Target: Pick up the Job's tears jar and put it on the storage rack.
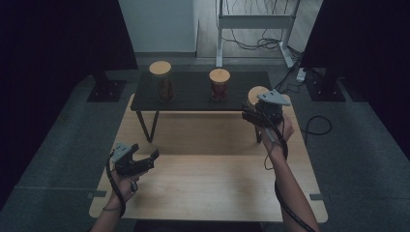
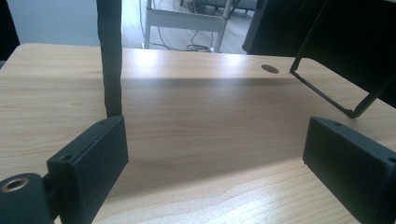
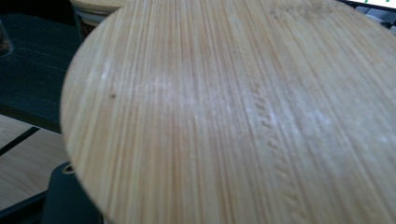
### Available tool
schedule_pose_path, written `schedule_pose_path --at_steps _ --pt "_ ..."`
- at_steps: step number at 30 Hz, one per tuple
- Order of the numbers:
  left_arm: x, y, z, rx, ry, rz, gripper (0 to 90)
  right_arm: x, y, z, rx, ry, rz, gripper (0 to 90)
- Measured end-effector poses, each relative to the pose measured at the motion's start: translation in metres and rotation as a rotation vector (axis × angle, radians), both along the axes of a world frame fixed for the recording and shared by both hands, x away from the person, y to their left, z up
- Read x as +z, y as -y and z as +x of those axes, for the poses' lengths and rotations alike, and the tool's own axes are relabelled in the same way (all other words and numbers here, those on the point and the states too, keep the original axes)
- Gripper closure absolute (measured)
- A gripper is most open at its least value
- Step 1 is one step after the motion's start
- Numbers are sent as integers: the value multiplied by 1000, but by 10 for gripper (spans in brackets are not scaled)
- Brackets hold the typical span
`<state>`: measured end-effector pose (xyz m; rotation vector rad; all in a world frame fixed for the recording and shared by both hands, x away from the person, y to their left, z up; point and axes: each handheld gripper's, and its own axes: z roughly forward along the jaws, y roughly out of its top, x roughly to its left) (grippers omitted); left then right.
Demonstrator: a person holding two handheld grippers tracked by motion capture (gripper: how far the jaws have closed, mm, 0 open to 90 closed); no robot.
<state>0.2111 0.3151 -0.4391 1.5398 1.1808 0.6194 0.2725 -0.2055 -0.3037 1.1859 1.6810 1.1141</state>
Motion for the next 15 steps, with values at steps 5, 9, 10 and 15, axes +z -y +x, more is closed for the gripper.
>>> schedule_pose_path --at_steps 5,9,10,15 --pt "-1 1 1 -3 -4 1 63 1 -2 6 1 -4 1 251" --pt "-1 0 1 2 -4 -3 63 2 -4 10 1 -4 3 250" --pt "-1 -1 1 3 -4 -3 63 3 -4 11 0 -4 4 251" --pt "-1 -1 2 3 -6 -2 63 3 -5 16 -3 -1 12 251"
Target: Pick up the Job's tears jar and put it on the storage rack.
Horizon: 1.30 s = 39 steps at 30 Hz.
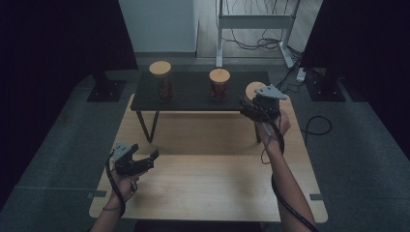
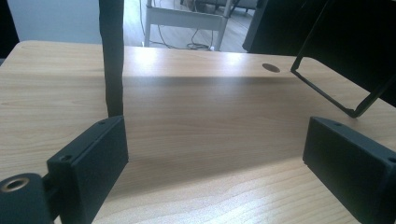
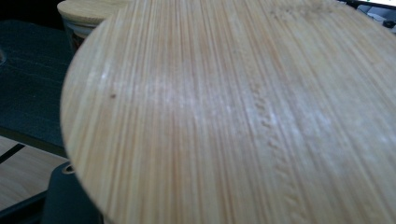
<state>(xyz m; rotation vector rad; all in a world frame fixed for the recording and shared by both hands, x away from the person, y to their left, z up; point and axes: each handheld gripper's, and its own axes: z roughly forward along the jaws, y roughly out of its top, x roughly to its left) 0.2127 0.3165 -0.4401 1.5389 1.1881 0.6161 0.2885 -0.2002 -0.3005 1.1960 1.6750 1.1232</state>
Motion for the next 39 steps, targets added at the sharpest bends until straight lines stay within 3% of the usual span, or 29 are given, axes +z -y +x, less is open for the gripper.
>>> schedule_pose_path --at_steps 39 --pt "-3 -3 5 14 -17 5 63 1 -4 30 -21 -1 -9 251"
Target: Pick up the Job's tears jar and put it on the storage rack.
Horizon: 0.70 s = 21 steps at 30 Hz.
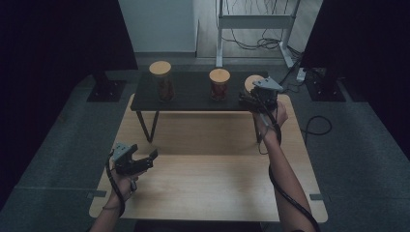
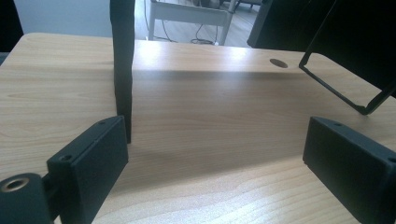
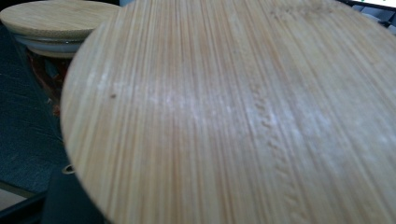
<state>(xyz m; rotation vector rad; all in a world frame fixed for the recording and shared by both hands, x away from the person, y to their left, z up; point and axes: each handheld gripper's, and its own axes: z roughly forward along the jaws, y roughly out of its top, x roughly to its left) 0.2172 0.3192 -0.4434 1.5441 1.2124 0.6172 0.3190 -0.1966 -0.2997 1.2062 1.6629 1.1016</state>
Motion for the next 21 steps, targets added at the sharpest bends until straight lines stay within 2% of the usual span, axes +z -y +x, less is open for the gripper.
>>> schedule_pose_path --at_steps 10,21 --pt "-1 -1 1 6 -5 1 63 1 -1 6 -3 11 -11 251" --pt "-2 -2 2 15 -9 0 63 -3 -2 16 -9 -1 -9 250"
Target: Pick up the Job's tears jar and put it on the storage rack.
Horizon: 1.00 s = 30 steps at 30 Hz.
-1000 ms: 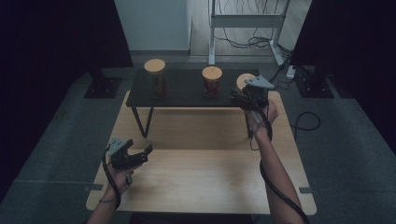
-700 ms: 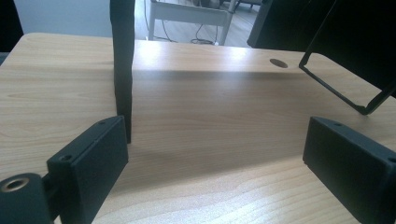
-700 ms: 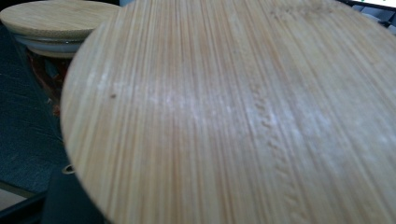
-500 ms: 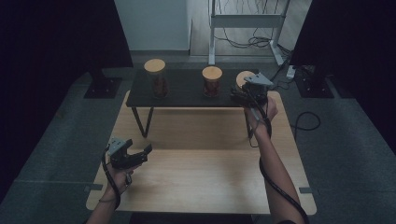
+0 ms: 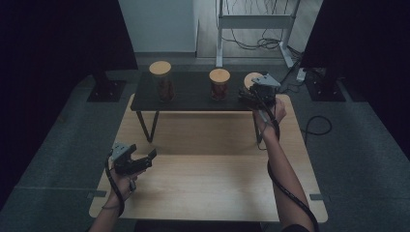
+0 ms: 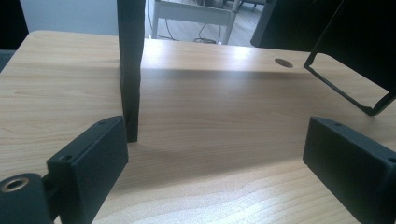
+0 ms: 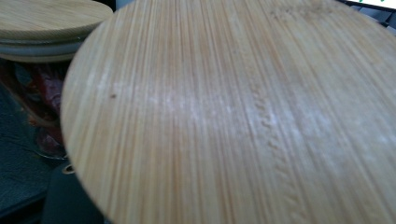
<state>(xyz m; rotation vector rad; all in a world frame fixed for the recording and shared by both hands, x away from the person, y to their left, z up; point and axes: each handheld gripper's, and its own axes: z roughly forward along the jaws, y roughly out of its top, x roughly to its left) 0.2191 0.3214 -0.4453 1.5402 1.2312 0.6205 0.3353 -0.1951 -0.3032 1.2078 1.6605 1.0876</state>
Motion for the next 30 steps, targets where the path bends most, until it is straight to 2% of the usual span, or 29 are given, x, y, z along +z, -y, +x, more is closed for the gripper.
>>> schedule_pose_path --at_steps 15,30 --pt "-2 0 2 2 -10 4 63 -5 0 12 -7 -13 1 250" --pt "-2 0 2 4 -13 5 63 -9 -1 17 -8 -6 1 250"
